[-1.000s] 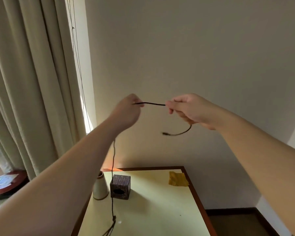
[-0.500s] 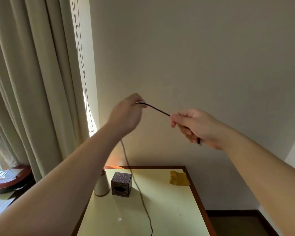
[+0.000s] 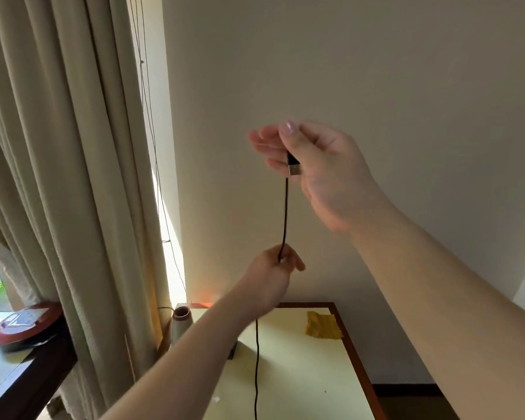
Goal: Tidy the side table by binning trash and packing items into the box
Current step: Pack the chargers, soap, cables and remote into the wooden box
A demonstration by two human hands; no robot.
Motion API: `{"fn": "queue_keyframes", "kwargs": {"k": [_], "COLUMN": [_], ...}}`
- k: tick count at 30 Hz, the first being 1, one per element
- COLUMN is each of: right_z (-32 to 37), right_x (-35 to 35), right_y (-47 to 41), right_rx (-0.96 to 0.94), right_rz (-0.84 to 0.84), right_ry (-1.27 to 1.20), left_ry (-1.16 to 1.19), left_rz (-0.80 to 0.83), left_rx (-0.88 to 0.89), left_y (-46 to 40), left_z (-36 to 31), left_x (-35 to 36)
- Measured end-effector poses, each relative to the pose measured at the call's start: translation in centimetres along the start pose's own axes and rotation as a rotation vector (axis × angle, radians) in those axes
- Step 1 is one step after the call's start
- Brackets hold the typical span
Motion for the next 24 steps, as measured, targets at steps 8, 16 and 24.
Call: {"fn": "queue_keyframes", "kwargs": {"k": [8, 16, 24], "right_z": [-7.2, -3.4, -6.7], "right_x": [-1.6, 2.5, -1.3], "right_y": [4.3, 3.9, -0.1], "right_rx": [0.321, 0.402, -0.042], "right_rz": [0.324, -0.042, -0.067], "right_ry": [0.506, -0.427, 0.584], "left_ry": [-0.279, -0.023, -0.111], "left_rz": [-0.382, -0.079, -0.136], "left_rx": [0.267, 0.113, 0.099], "left_y": [1.8, -2.3, 1.8], "left_z": [-5.3, -4.1, -2.0], "left_x": [-8.4, -6.2, -4.4]}}
Point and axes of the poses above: each hand's wrist, its own y-axis away from the middle knuckle, its own x-axis out of the palm, z = x × y, the point moved 4 cm from there along -y, towards the middle knuckle, and after that the axes turned 11 degrees about -z, right-handed, at the moved point
